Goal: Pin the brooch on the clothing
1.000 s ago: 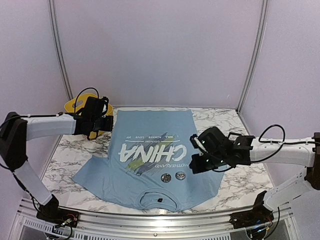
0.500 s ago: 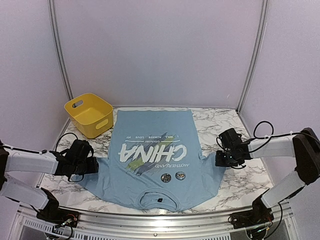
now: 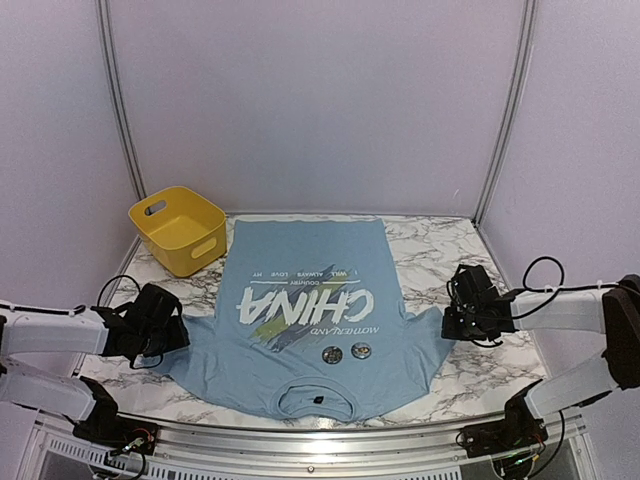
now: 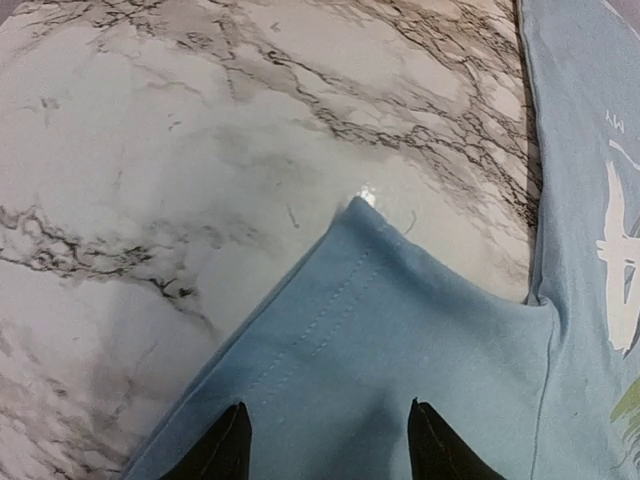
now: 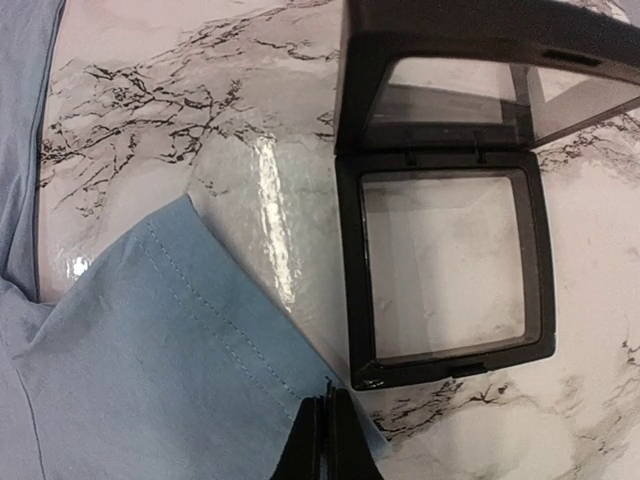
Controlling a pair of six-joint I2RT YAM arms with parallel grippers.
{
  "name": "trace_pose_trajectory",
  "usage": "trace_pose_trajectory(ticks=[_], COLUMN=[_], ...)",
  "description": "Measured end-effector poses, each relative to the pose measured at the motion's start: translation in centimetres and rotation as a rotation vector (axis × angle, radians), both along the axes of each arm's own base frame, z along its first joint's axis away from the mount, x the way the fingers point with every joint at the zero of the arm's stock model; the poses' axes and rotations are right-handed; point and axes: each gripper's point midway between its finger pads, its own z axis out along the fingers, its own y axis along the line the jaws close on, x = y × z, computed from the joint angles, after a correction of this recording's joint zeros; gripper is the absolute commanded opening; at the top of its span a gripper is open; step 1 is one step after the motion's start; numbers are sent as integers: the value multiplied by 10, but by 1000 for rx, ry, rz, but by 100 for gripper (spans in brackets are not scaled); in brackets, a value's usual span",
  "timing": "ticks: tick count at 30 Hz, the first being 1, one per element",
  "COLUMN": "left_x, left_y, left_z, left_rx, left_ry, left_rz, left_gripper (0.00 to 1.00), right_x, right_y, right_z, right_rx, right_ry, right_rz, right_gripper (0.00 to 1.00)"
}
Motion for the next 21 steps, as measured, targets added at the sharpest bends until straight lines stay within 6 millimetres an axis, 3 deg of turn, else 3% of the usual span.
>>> trace_pose_trajectory(ticks=[3,6,9,12,14,17,18,21], left_x=[-7,-6,-5,-17,-36,-71,-84,-104], left_y=[12,11,-21,-67,-97,-126,-132,-139], left_z=[7,31,59,71,65,45,37,20], left_rx=[30,53,46,28,23,54,73,113], left_ry=[-9,-75,-140,-149,-116,-39,-10,48], left_rz=[29,-5,-142,-328,-467,-646,-703,-785], left_gripper=[53,52,48,41,40,40,40,39], right_x=[0,6,17,8,-14,-74,-99,-147], right_y=[2,9,29,85,130,192,208,226], right_z=[2,13,37,62,67,58,50,24], right_rx=[-6,-6,-11,49,129,252,280,320], right_ry=[14,14,-31,-87,-81,1,44,159], right_rz=[18,49,103,278,430,667,737,837], right_gripper=[0,0,0,0,0,0,0,0])
